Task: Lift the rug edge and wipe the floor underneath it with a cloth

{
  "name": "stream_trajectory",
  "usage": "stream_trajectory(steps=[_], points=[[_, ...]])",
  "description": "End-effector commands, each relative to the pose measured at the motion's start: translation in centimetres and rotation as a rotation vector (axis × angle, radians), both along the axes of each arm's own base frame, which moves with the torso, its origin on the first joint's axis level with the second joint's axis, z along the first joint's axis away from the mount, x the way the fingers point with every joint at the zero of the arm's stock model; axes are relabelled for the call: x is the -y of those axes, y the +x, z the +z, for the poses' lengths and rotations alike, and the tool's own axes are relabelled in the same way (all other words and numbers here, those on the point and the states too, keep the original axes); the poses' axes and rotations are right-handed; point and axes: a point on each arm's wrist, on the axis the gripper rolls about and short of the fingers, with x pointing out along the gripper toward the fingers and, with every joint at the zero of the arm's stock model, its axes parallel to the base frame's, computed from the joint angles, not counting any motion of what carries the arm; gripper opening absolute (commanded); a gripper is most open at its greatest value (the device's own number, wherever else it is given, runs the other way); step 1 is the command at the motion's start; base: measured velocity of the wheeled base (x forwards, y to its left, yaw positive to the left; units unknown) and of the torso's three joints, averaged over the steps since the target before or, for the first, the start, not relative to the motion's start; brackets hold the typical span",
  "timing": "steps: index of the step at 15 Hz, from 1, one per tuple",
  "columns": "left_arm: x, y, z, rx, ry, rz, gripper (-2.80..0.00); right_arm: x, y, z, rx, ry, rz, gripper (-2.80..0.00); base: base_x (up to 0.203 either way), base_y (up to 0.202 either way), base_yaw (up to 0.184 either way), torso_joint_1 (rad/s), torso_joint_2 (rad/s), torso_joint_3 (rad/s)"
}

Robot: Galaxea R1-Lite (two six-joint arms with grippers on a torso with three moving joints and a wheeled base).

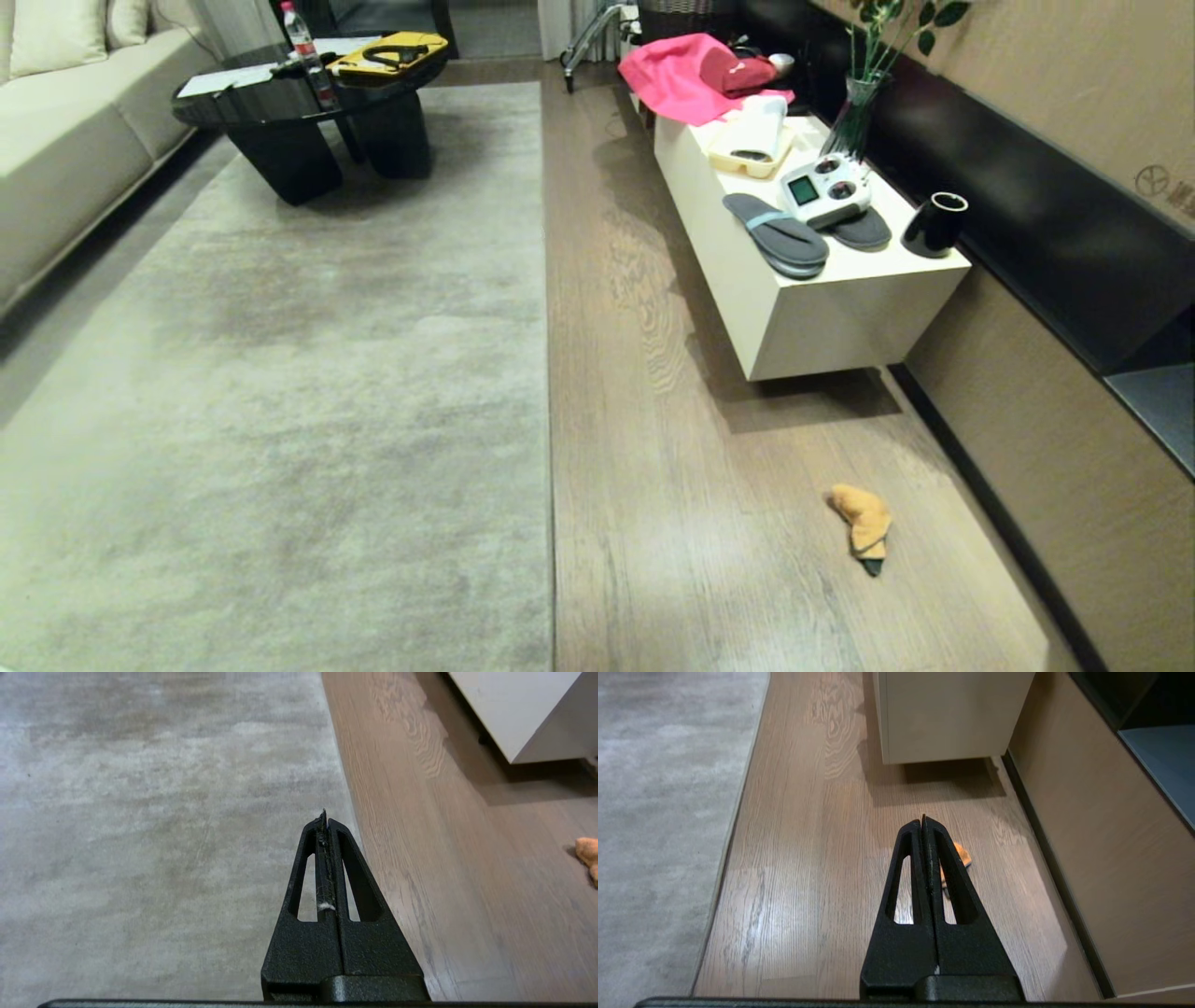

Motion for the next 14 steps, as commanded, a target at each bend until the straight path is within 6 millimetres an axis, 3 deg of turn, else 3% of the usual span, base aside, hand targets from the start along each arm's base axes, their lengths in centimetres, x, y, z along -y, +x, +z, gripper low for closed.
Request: stream_trajectory(steps=[1, 10, 14], points=[[0.0, 0.01, 0.01, -0.001, 0.0, 0.0, -2.8, 0.0, 0.01, 0.01, 0.0, 0.0, 0.001, -2.8, 0.0, 0.0, 0.0, -0.001, 0.0, 0.203], [0.0, 0.01, 0.01, -0.001, 0.0, 0.0, -2.8, 0.0, 0.01, 0.01, 0.0, 0.0, 0.001, -2.8, 0.0, 0.0, 0.0, 0.0, 0.0, 0.203], [0.0, 0.01, 0.01, -0.001, 0.0, 0.0, -2.8, 0.0, 0.01, 0.01, 0.0, 0.0, 0.001, -2.8, 0.0, 0.0, 0.0, 0.003, 0.0, 0.069]])
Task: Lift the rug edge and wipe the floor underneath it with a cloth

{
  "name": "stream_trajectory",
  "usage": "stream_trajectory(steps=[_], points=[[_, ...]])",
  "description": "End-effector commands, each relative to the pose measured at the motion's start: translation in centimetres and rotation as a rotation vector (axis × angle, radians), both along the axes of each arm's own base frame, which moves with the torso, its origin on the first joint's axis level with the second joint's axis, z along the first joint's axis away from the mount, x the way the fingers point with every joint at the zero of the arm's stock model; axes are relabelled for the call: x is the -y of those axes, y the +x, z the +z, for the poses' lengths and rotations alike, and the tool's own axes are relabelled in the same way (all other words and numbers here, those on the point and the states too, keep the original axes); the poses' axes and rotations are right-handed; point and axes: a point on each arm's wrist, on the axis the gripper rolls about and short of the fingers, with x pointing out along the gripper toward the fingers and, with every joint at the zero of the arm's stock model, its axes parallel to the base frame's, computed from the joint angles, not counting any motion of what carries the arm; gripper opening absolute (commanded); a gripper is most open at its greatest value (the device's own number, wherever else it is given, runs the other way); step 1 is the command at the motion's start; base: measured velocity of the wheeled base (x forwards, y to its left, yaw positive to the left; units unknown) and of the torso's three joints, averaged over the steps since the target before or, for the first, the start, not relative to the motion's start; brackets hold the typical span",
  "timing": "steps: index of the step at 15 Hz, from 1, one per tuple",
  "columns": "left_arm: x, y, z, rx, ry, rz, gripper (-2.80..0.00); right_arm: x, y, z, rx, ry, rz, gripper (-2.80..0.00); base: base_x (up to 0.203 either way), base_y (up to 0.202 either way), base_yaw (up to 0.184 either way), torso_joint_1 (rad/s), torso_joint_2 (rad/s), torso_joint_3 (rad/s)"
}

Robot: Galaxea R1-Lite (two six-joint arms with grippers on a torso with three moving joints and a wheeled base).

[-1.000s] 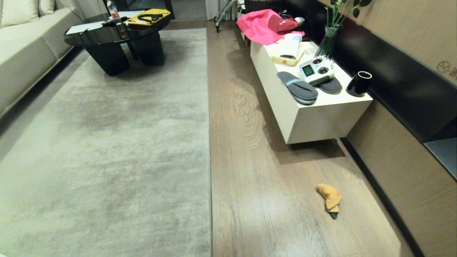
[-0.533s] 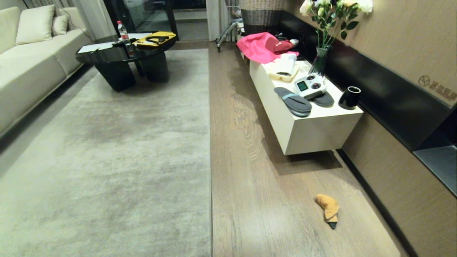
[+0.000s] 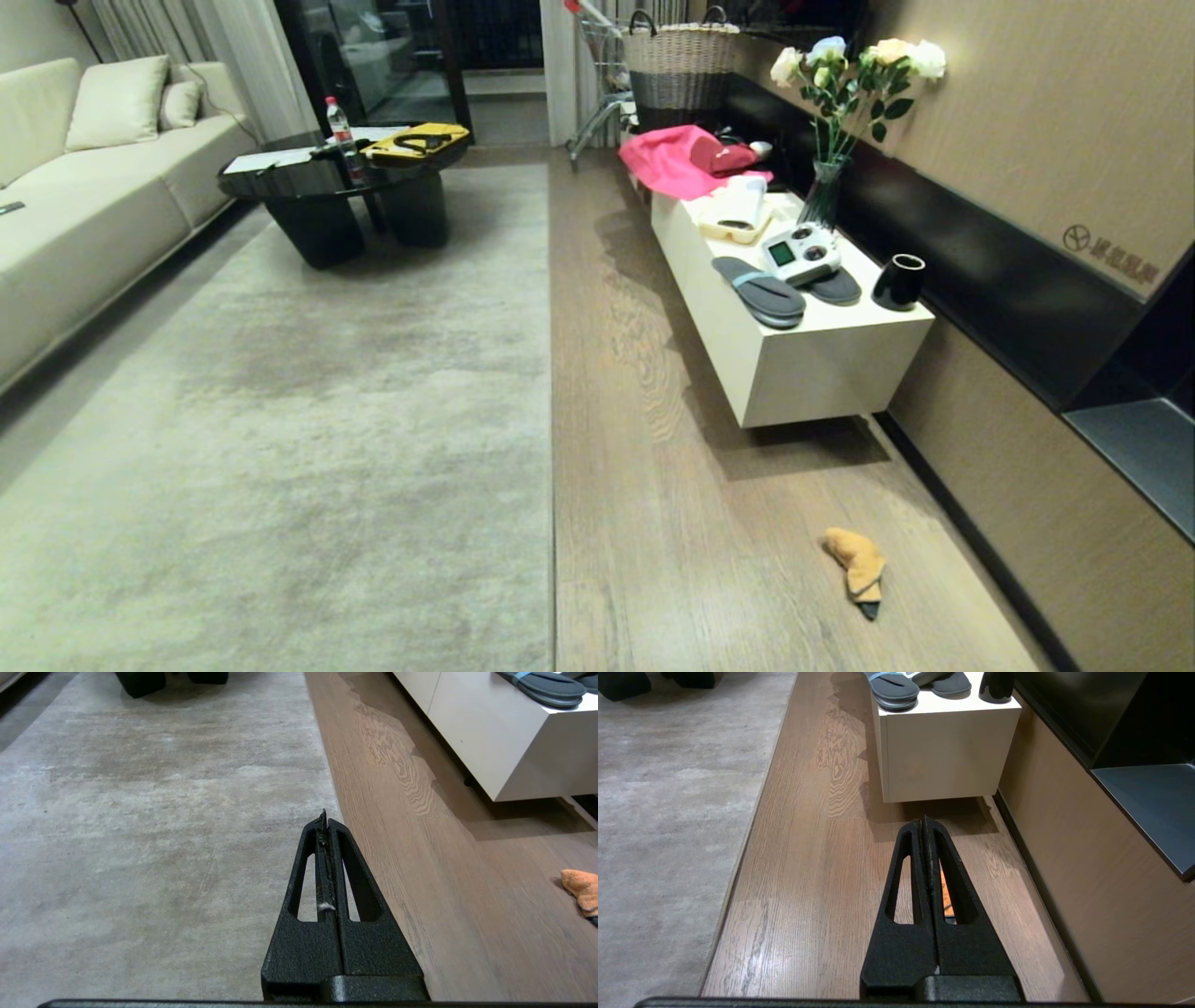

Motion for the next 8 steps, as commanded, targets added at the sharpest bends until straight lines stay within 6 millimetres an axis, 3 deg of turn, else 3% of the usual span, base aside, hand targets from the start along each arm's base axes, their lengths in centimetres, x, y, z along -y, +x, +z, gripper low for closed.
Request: stream_trajectory(steps=[1, 8], points=[[0.0, 0.01, 0.01, -0.001, -0.001, 0.001, -2.8, 0.0, 0.01, 0.01, 0.0, -0.001, 0.001, -2.8, 0.0, 0.0, 0.0, 0.0, 0.0, 0.0], [0.0, 0.01, -0.01, -0.002, -0.001, -0.001, -2.8, 0.0, 0.01, 0.01, 0.0, -0.001, 0.001, -2.8, 0.0, 0.0, 0.0, 0.0, 0.0, 0.0]])
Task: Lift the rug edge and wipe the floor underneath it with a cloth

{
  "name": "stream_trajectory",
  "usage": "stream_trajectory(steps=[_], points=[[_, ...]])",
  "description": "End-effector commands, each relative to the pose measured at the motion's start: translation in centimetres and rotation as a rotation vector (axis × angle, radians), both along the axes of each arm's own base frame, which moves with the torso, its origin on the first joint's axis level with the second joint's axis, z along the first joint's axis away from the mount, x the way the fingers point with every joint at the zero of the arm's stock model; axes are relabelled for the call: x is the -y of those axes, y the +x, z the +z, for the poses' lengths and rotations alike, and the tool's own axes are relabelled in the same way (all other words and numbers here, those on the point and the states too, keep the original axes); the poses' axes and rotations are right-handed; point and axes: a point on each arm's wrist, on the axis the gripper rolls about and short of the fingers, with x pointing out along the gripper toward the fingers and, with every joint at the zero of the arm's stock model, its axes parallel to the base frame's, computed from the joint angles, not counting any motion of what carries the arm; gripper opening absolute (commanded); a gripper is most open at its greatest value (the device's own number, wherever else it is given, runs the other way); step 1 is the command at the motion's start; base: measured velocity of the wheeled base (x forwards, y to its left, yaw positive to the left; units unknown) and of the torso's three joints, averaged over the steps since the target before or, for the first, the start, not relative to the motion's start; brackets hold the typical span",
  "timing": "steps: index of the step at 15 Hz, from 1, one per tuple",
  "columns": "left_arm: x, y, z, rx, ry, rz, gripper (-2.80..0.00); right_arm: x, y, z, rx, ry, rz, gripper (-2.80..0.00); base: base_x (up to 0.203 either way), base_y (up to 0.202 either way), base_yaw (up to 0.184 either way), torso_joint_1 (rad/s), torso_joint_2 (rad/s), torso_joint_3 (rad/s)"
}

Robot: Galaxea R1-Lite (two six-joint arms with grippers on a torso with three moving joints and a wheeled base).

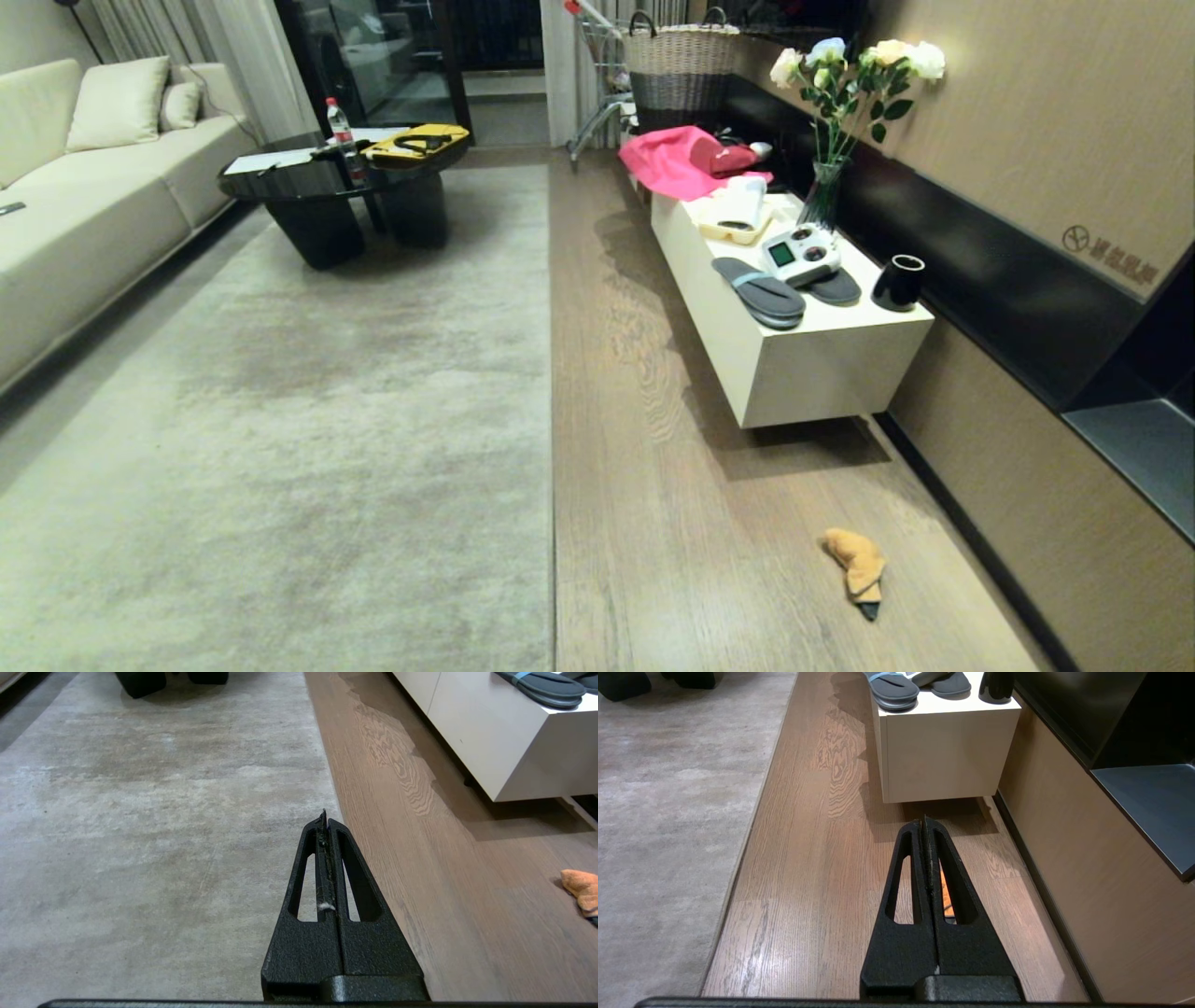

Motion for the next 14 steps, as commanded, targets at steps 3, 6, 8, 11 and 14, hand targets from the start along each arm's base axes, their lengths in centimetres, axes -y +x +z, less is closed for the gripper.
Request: stream_trajectory(steps=[3, 6, 8, 11, 14], points=[[0.0, 0.0, -0.01, -0.001, -0.001, 0.0, -2.8, 0.0, 0.01, 0.01, 0.0, 0.0, 0.001, -2.8, 0.0, 0.0, 0.0, 0.0, 0.0, 0.0], [0.0, 0.0, 0.0, -0.001, -0.001, 0.0, -2.8, 0.0, 0.01, 0.01, 0.0, 0.0, 0.001, -2.8, 0.0, 0.0, 0.0, 0.0, 0.0, 0.0], [0.0, 0.0, -0.01, -0.001, -0.001, 0.0, -2.8, 0.0, 0.01, 0.01, 0.0, 0.0, 0.001, -2.8, 0.0, 0.0, 0.0, 0.0, 0.0, 0.0], [0.0, 0.0, 0.0, 0.0, -0.001, 0.0, -2.8, 0.0, 0.01, 0.03, 0.001, 0.004, 0.001, -2.8, 0.0, 0.0, 0.0, 0.0, 0.0, 0.0], [0.0, 0.0, -0.01, -0.001, -0.001, 0.0, -2.8, 0.0, 0.01, 0.04, 0.003, 0.001, 0.001, -2.8, 0.0, 0.0, 0.0, 0.0, 0.0, 0.0]])
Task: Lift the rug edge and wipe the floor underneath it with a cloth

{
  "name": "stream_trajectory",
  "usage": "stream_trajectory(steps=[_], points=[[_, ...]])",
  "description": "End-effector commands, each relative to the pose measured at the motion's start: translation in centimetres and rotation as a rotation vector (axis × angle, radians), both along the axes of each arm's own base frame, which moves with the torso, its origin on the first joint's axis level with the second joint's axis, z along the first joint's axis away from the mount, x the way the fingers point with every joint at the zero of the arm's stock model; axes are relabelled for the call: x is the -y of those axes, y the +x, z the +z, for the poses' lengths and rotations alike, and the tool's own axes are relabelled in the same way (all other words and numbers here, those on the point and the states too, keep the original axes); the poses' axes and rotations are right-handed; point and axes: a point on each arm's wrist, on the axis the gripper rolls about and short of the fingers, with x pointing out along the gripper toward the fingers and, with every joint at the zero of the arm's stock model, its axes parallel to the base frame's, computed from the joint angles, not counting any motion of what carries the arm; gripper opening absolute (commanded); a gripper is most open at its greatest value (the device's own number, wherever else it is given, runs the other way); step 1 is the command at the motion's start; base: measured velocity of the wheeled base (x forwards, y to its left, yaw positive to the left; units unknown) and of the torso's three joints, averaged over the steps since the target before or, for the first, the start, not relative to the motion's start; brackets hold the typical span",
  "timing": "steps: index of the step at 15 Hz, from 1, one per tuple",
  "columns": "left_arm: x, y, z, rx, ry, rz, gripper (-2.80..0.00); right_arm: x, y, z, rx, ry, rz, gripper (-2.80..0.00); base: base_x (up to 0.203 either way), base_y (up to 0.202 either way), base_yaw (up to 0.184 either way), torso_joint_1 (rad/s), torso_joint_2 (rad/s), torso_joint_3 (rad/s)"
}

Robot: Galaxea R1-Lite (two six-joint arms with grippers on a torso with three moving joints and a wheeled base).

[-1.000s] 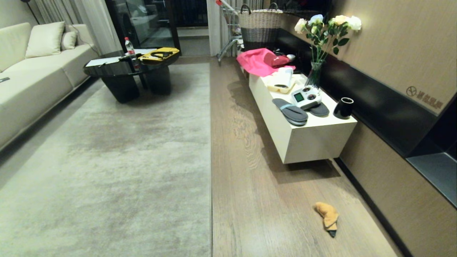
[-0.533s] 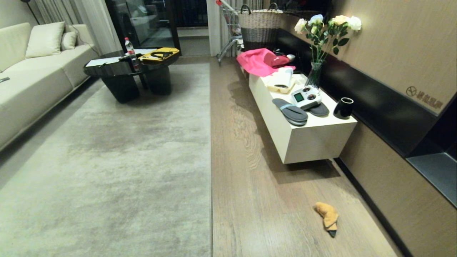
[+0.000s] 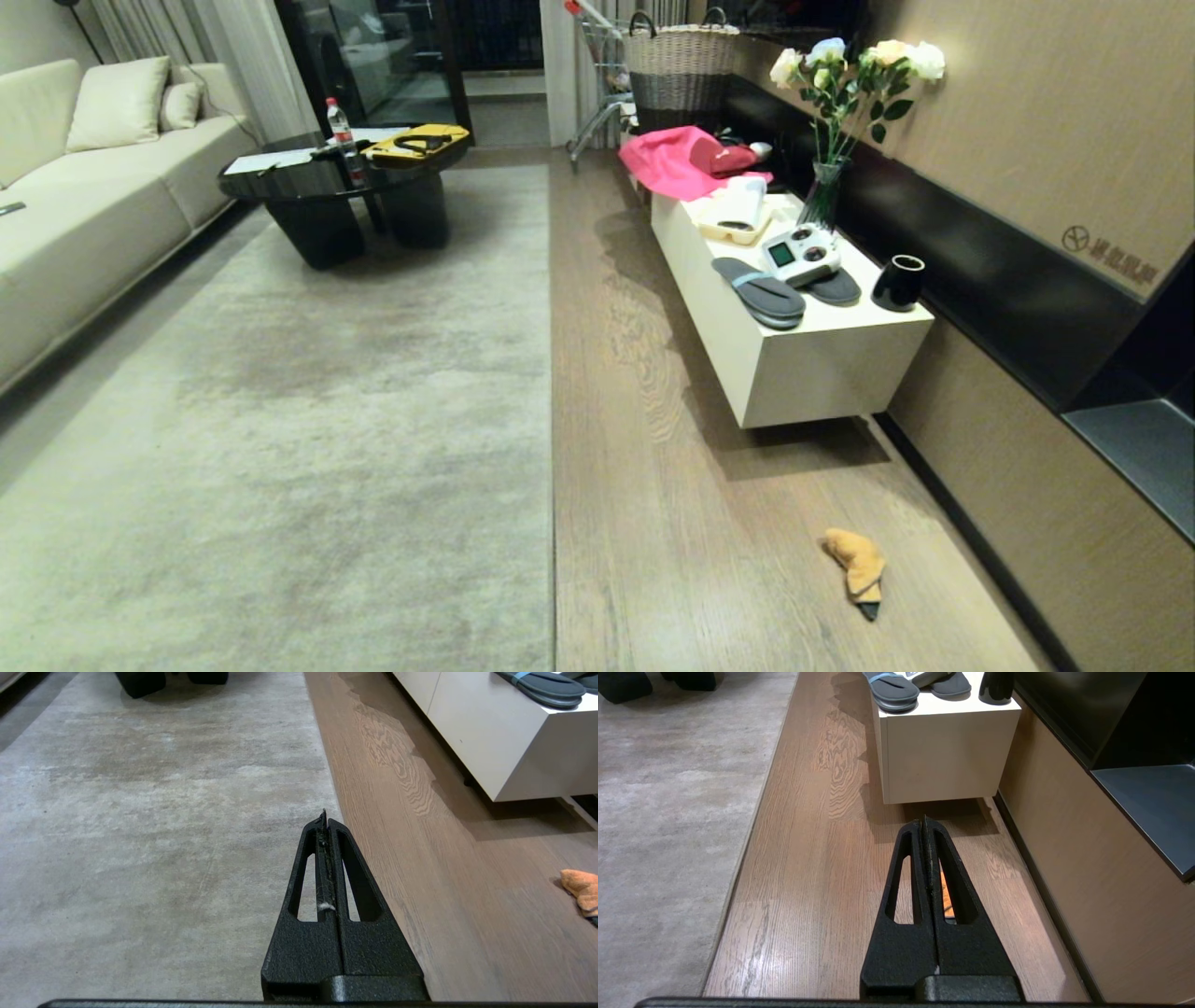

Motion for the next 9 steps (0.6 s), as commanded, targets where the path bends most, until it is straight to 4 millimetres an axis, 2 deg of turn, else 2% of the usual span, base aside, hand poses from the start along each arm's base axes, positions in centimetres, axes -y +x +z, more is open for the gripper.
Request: stream_trajectory(steps=[1, 9], points=[[0.0, 0.0, 0.0, 0.0, 0.0, 0.0, -2.8, 0.0, 0.01, 0.01, 0.0, -0.002, 0.0, -2.8, 0.0, 0.0, 0.0, 0.0, 0.0, 0.0], [0.0, 0.01, 0.0, -0.001, 0.0, 0.0, -2.8, 0.0, 0.01, -0.02, -0.003, -0.003, 0.0, -2.8, 0.0, 0.0, 0.0, 0.0, 0.0, 0.0]])
